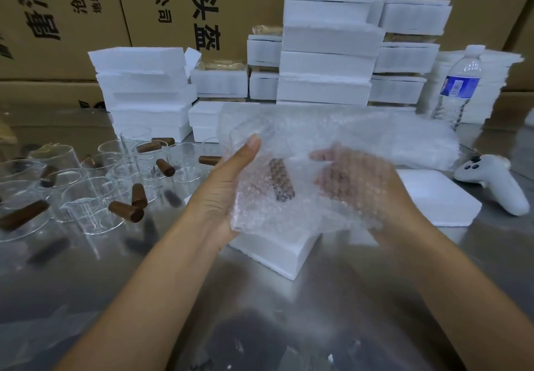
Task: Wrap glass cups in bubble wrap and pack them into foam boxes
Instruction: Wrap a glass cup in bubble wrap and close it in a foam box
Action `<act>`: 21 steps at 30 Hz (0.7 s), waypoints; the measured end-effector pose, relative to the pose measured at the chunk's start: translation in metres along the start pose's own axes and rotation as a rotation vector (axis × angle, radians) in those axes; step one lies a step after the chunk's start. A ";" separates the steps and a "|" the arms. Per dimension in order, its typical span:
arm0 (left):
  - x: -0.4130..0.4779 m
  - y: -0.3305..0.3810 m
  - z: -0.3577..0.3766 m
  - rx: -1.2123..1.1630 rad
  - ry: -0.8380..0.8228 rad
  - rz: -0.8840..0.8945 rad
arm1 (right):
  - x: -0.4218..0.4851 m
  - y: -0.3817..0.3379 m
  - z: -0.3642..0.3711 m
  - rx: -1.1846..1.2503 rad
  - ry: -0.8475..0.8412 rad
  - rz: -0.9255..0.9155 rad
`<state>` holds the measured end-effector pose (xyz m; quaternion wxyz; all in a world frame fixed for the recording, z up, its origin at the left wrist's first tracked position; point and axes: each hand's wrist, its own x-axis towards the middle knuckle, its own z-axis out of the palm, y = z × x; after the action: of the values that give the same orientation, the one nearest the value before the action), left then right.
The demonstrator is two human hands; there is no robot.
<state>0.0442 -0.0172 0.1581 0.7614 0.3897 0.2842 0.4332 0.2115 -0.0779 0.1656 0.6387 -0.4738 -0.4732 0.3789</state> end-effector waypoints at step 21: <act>0.004 -0.001 -0.001 -0.357 -0.204 0.134 | -0.007 0.002 0.002 -0.078 0.047 -0.127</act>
<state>0.0453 -0.0131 0.1564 0.8127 0.3084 0.0978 0.4846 0.2078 -0.0834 0.1617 0.6532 -0.4763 -0.5017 0.3077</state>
